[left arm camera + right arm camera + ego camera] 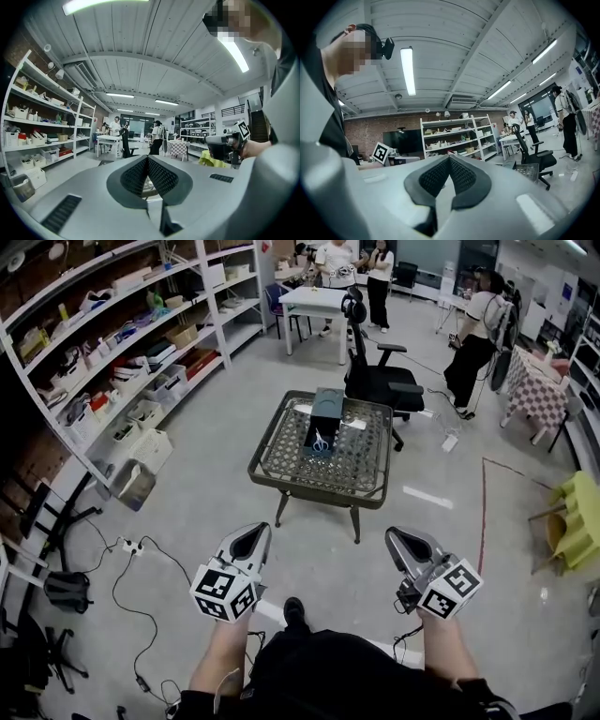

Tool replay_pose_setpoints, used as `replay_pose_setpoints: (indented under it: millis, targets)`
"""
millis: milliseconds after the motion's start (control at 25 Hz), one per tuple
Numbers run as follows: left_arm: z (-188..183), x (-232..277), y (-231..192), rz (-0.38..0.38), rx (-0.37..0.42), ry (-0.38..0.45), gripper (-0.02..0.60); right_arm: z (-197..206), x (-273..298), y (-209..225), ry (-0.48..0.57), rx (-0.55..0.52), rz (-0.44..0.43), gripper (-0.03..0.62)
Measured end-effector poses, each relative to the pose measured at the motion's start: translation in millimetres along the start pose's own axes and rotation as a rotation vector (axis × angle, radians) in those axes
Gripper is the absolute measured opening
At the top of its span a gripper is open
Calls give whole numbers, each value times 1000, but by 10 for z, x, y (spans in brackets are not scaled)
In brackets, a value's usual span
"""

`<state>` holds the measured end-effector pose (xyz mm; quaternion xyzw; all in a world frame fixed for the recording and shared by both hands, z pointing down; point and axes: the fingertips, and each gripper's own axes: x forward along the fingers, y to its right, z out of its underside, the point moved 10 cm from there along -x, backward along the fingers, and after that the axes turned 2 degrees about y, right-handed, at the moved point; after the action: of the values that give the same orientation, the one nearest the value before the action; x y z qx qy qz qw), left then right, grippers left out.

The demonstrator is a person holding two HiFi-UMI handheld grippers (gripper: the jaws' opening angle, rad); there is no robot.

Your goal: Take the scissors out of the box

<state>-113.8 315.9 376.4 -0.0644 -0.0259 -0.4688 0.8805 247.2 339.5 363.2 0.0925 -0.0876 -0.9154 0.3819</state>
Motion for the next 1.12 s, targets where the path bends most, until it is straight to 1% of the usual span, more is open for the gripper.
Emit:
replay_pose_setpoints:
  millis: [200,360,520,720,920,1120]
  targets:
    - [-89,341,-426,14,35,-22,6,4,566,172,-24,6,0,12]
    - [-164,531,-769,29,26,-19,6,1,987,222,-49,18,-3,11]
    - [-149,656,-1081,31,10,-19,6,21,1310,296,-49,27,11,11]
    - [-149,725,-1456,28,-3,-28,6,63,1710,336,-44,29,7,12]
    - [-208,785,-1680,44,17,-37,6,118,1990,349,-20,45,5,12]
    - [-192,843,-1759,55,19,-56,6,215,2088,395,-16,86,5,12]
